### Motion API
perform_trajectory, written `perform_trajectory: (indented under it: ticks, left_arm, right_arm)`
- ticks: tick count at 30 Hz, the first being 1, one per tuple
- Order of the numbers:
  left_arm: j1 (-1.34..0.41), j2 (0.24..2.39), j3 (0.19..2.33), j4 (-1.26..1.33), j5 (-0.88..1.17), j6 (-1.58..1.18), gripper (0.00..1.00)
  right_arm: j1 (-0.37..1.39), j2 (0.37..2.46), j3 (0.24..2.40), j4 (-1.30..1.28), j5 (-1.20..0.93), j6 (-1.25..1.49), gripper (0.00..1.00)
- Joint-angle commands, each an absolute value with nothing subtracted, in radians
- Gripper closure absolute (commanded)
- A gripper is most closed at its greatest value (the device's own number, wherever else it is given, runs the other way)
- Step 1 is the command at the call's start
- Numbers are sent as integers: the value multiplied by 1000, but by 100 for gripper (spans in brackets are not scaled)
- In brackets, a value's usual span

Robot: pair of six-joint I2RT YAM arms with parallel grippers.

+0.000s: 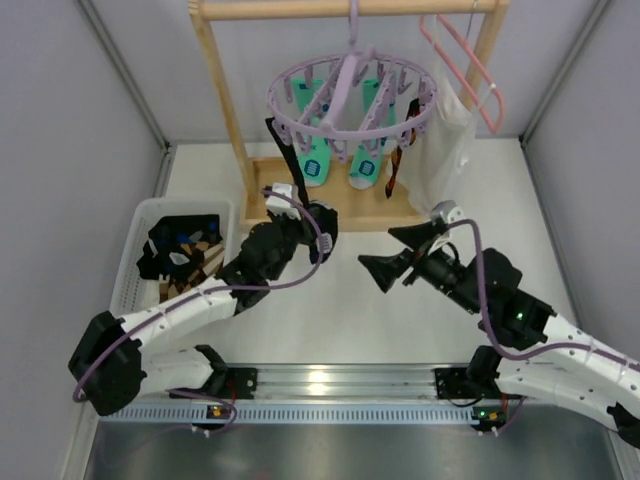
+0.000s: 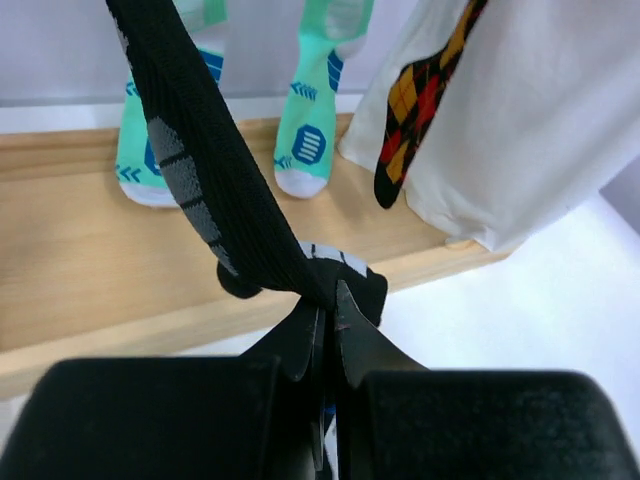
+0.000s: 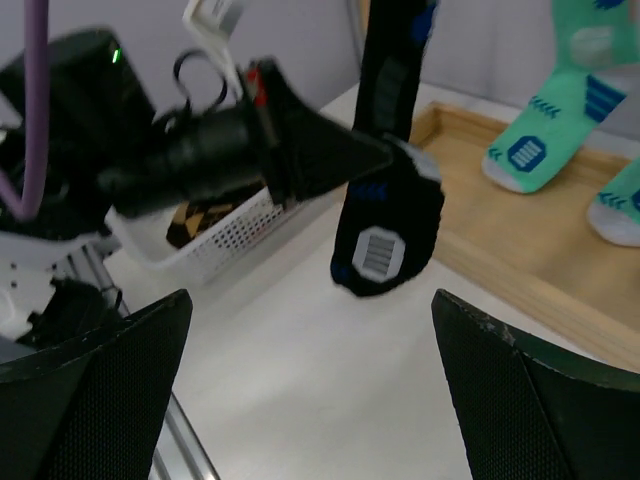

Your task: Remove the socks clipped to the hanger

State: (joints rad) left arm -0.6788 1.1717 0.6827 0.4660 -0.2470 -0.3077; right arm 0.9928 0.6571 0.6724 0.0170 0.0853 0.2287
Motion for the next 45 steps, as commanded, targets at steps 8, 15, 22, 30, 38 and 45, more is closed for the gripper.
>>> perform_trajectory:
  ticks: [8, 15, 22, 30, 38, 45]
  left_arm:
    - [-1153, 1261, 851, 341, -939, -52, 100]
    - [-1301, 1433, 989, 342, -1135, 84, 100]
    - [-1339, 1572, 1080, 342, -1164, 124, 100]
    - [-1384, 1709, 1206, 342, -1213, 267, 100]
    - [-1411, 1812, 1328, 342, -1229, 367, 100]
    - [-1419, 1868, 1387, 344, -1236, 452, 100]
  right_arm:
    - [997, 742, 1167, -245, 416, 221, 1]
    - [997, 994, 1520, -565, 422, 161, 9]
    - [999, 1232, 1774, -682, 411, 121, 16]
    - [1031, 1396, 1881, -698, 468, 48, 16]
    - [1046, 1445, 1901, -638, 486, 20, 23]
    - [1048, 1540, 1968, -650, 515, -46, 25]
